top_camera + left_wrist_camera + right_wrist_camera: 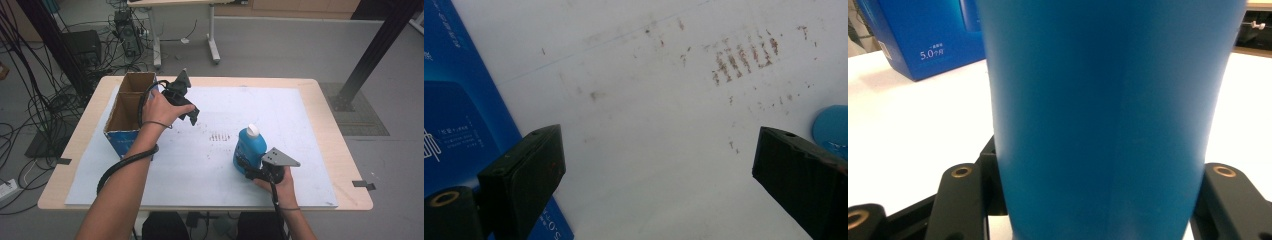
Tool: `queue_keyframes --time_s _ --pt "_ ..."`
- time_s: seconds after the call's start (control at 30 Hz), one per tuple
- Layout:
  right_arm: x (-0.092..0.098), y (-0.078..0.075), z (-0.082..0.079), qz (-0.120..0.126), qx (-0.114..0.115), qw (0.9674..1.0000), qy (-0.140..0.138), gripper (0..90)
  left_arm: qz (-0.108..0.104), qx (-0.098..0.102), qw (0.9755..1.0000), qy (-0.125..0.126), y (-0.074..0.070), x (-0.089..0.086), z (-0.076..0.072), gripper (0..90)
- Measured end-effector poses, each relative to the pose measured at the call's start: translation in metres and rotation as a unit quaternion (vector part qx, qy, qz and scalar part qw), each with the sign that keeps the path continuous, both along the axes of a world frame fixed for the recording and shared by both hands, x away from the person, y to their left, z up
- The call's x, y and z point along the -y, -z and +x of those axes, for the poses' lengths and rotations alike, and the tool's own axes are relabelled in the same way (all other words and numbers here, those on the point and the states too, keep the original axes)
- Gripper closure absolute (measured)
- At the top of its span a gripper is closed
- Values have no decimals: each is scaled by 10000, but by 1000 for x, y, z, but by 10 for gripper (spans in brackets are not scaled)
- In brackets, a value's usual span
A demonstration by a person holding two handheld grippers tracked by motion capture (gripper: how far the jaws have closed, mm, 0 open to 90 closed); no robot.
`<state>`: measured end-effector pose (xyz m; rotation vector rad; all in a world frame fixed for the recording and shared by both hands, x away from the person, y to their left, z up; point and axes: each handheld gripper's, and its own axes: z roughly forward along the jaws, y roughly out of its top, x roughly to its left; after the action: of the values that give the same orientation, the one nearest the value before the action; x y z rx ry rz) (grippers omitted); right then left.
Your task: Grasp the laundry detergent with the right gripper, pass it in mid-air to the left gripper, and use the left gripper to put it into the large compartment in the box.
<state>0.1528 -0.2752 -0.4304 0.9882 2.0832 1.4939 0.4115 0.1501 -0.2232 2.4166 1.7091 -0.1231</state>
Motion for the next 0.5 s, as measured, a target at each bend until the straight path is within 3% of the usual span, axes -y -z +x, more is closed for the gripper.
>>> queue_keyframes --time_s 0.5 --pt "-1 1 -2 10 23 10000 43 410 -2 -39 10000 26 1 1 -1 71"
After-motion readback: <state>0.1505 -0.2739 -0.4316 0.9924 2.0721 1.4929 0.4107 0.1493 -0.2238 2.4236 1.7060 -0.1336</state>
